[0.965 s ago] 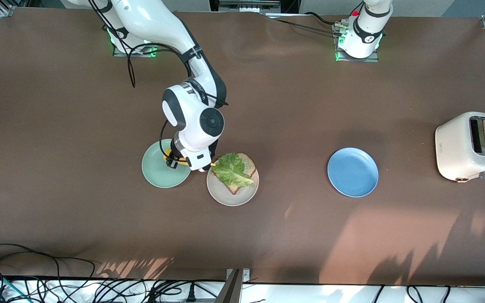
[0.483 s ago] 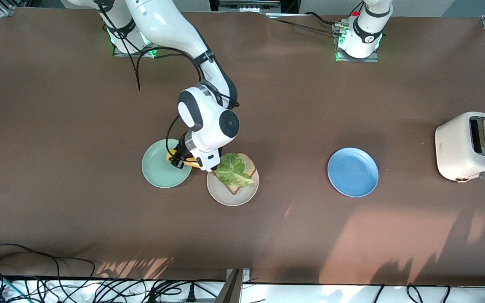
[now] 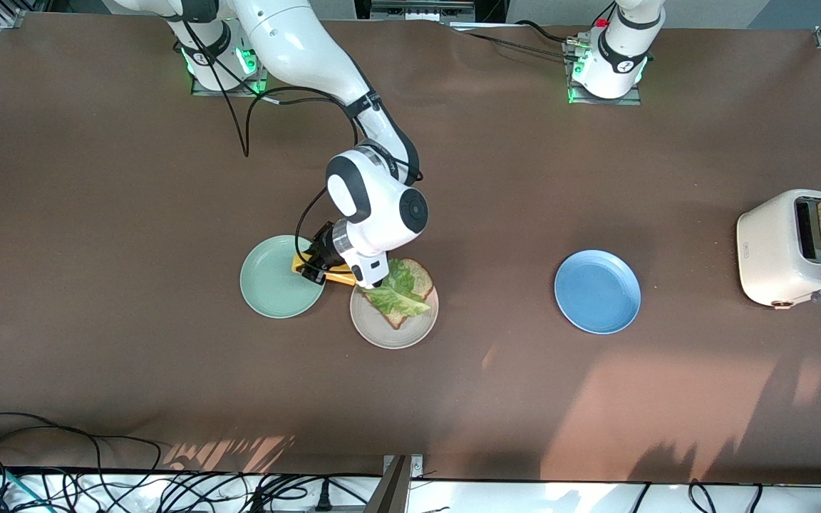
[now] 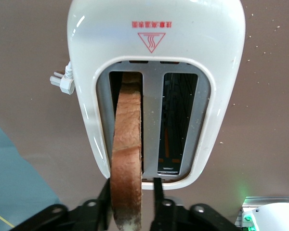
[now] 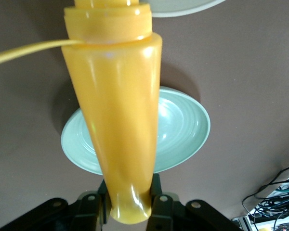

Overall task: Make sandwich on beige plate with both arms
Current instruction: 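Tilt the mustard over the lettuce while the left gripper grasps toaster bread, then return the mustard with the right gripper while the left gripper lifts bread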

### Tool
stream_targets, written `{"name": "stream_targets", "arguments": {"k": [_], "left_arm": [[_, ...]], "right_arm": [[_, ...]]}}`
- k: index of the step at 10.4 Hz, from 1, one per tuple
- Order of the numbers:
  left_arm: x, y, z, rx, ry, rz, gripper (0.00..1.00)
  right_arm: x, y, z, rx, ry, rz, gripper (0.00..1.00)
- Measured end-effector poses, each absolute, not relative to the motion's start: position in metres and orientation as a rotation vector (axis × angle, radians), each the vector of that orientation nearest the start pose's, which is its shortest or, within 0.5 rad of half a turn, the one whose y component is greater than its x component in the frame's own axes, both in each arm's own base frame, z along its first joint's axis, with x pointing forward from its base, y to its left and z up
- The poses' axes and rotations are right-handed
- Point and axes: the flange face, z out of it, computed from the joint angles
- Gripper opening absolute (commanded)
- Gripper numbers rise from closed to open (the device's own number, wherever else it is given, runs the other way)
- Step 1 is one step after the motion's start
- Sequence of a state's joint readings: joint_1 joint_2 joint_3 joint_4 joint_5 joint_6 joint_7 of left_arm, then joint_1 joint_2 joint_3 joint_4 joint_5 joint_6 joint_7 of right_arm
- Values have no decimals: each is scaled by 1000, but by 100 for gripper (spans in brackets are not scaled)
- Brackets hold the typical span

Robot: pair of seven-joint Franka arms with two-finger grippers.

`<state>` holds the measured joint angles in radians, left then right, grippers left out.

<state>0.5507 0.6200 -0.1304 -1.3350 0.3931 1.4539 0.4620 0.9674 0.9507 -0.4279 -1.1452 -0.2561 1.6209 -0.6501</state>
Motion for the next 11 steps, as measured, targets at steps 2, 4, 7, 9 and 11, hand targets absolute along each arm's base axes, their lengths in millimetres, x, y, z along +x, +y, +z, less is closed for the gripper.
{"name": "stream_targets", "arguments": {"k": [2,4,7,9,11], "left_arm": [[583,328,347,-2938,133,871,0],[587,327,356,-2940,152,845,0],[593,326,420,-2941,275,735,0],[588,320,481,-2945,286,602,0],[578,296,526,-3059,239,484,0]], "right_arm": [[584,418,246,1942,1547,-545,0],[592,411,250,1955,1543,-542,0],[636,352,287,2063,1614,-517,0],[671,274,328,2160,1741,-496,0],[692,196,354,2316,1947,-424,0]]}}
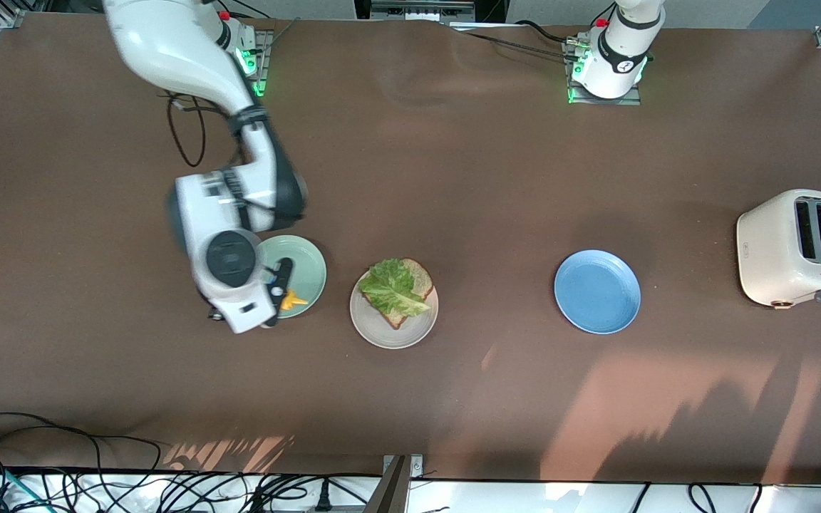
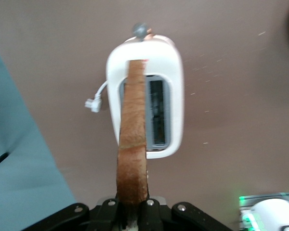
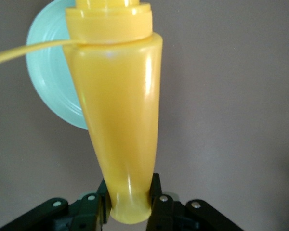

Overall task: Make sandwich on beige plate with both arms
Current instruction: 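Return the mustard with the right gripper while the left gripper lifts bread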

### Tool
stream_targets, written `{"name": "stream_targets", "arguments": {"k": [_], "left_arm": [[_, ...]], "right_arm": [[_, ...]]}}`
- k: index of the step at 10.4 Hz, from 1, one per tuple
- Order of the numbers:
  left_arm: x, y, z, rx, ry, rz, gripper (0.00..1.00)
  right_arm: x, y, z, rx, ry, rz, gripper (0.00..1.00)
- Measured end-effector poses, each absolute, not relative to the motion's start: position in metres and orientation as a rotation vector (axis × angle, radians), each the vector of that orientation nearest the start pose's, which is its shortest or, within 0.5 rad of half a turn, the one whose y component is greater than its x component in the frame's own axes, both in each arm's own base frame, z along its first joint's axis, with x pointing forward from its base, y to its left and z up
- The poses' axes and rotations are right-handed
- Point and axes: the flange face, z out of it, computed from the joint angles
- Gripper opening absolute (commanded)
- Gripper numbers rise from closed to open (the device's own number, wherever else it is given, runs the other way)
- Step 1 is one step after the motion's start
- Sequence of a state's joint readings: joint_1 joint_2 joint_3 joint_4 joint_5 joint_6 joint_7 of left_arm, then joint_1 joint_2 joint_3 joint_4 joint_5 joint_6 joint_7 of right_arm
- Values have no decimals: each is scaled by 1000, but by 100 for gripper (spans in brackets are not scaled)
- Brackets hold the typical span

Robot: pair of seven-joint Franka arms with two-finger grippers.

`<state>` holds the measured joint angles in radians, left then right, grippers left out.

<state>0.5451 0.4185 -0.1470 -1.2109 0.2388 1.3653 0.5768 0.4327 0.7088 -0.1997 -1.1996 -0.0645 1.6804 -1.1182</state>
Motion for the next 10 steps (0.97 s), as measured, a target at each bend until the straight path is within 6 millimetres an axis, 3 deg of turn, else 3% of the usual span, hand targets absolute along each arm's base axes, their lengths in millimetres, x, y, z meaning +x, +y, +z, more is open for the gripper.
{"name": "stream_targets", "arguments": {"k": [2,3,5,7,10], "left_arm": [[582,255,541,-3212,2,426,0],[594,221,541,-3263,-124,419,0],[620,123,532,-3311,-328,501,0],[641,24,507,-3365,-468,662,0],[665,-81,472,-3522,-511,794,0]], "right_arm": [[704,132,363,-2267,-1980,255,0],[709,104,364,-2179,-1933,139,0],[713,53,355,-2021,-1872,-56,0],[711,17,331,-1898,-1793,-184,0],[706,-39,263,-1747,-1606,-334,0]]}}
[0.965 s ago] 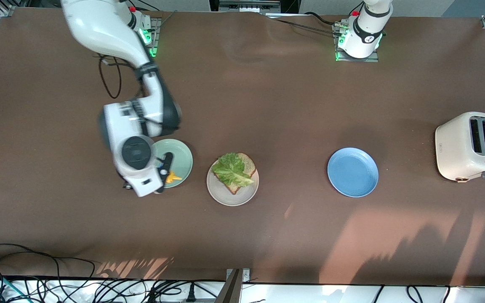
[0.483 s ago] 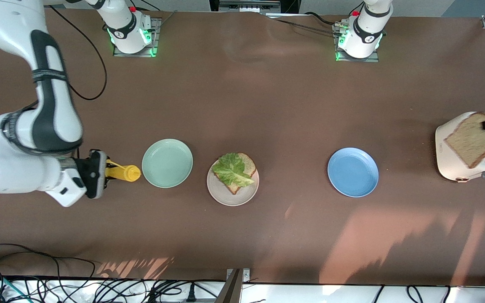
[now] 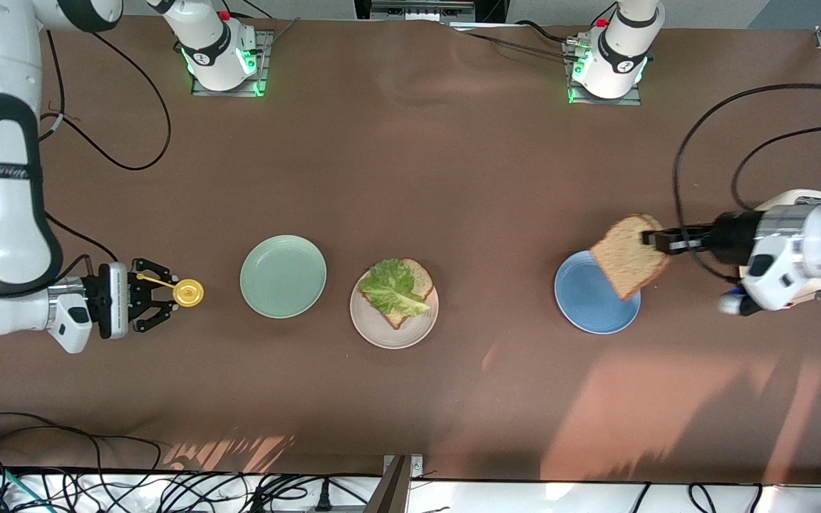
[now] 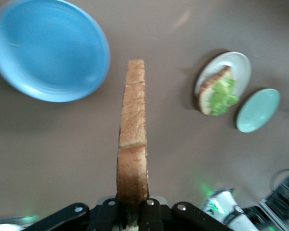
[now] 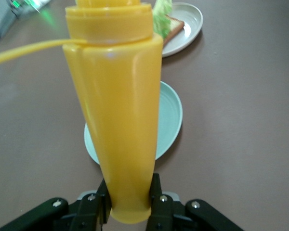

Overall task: Make sandwich on beige plate with both arms
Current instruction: 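Return the mustard with the right gripper while the left gripper lifts bread, then lower the bread slice onto the lettuce with the left gripper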

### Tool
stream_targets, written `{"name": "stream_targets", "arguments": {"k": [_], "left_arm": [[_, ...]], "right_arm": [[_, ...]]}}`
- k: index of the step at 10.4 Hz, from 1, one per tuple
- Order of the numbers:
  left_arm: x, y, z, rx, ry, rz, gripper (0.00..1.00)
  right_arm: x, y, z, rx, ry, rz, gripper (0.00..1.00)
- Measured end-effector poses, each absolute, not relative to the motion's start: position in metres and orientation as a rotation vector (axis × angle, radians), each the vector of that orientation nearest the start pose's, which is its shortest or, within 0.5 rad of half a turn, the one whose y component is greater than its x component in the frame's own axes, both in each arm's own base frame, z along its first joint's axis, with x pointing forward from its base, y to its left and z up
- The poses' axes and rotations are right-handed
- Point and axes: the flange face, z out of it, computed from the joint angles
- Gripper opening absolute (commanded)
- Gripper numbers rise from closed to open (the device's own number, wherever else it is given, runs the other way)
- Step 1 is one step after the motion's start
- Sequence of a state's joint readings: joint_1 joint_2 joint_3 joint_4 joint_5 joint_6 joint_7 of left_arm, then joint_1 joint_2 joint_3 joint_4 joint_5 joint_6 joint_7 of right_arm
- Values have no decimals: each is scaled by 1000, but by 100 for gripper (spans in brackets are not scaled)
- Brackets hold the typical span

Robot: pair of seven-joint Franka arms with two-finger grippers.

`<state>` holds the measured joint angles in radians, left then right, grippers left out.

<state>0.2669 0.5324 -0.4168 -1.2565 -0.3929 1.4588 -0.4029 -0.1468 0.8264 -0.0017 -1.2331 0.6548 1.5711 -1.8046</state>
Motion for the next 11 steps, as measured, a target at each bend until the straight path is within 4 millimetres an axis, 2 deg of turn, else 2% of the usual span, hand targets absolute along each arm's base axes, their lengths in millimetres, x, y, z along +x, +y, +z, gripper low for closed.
{"name": "stream_targets", "arguments": {"k": [2,3,6,8,9,11], "left_arm": [[676,-148,454,2475,424,-557,0],[679,-185,445,2449,453,-533,0],[675,-295,408,2416,525,-454,0],[671,-344,386,2386,564,-381,0],[671,-362,379,2363,589,-322,0],[665,-393,361,2331,604,-273,0]], "right_arm": [[701,-75,218,-1665,-1506,-401,0],[697,-83,198,-1615,-1485,-425,0],[684,-75,134,-1502,-1441,-491,0],[675,-71,99,-1473,-1400,-511,0],[673,-71,90,-1469,-1395,-517,0],[674,-71,89,-1469,-1385,-533,0]]}}
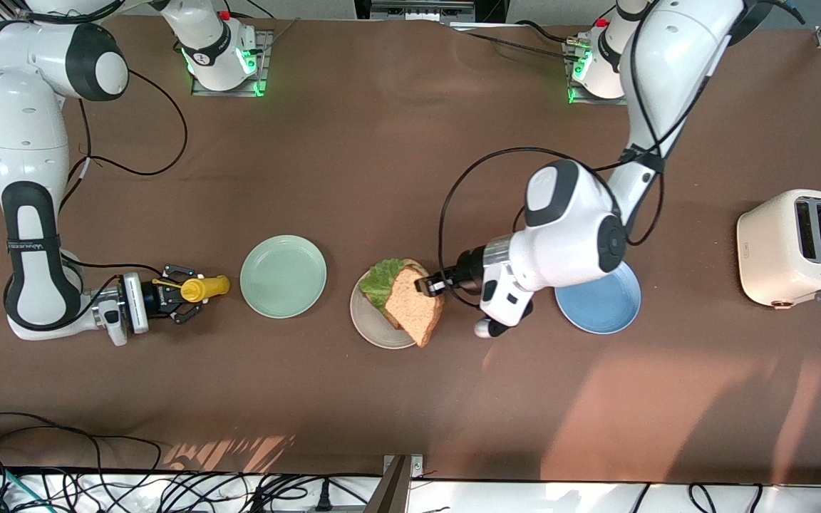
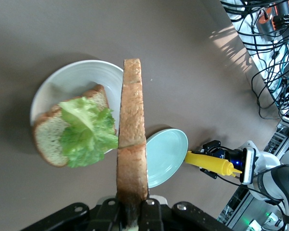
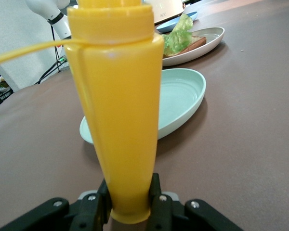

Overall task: Make sandwich on beige plate with both arms
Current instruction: 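Lower the bread slice onto the lettuce with the left gripper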

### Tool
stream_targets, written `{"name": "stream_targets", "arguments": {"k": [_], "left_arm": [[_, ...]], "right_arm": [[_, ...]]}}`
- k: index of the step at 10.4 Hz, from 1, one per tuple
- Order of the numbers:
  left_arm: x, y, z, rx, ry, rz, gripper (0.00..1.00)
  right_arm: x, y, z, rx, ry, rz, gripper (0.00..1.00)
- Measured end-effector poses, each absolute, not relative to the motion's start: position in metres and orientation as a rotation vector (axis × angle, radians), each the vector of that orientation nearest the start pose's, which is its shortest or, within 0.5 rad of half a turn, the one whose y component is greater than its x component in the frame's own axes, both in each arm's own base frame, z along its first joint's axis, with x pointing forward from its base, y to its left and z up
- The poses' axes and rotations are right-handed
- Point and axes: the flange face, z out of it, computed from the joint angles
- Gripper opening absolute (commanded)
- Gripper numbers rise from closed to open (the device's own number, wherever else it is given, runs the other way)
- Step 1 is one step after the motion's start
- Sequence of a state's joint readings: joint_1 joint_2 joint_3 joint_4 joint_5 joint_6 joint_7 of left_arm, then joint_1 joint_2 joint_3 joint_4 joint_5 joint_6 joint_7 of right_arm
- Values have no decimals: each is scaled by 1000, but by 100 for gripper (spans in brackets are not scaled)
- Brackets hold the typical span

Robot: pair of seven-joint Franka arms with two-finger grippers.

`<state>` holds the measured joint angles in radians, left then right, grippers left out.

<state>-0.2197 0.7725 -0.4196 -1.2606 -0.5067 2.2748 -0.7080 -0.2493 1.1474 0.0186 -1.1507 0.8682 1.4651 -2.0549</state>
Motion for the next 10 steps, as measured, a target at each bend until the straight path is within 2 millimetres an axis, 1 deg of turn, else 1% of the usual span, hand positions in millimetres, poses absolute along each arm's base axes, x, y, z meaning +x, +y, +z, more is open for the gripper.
{"name": "stream_targets", "arguments": {"k": [2,3,4,5,6,7,9,10], "left_arm": [[652,-419,339,2331,598,-287,0],[646,-428,328,2335,596,-292,0],[643,-435,320,2335,599,-287,0],[640,-439,312,2335,602,-286,0],[639,-440,307,2337,604,-289,0],[639,-440,304,2339,607,-293,0],[639,-439,296,2343,614,-303,0],[638,-440,290,2347,616,-312,0]], "right_arm": [[674,-70,87,-1468,-1373,-546,0],[674,-70,87,-1469,-1368,-546,5],[673,-70,87,-1471,-1362,-546,13],[673,-71,86,-1474,-1357,-543,20],[673,-71,86,-1474,-1356,-543,20],[673,-71,86,-1474,-1355,-543,22],[673,-73,87,-1473,-1358,-548,30],[674,-74,88,-1473,-1361,-552,38]]}}
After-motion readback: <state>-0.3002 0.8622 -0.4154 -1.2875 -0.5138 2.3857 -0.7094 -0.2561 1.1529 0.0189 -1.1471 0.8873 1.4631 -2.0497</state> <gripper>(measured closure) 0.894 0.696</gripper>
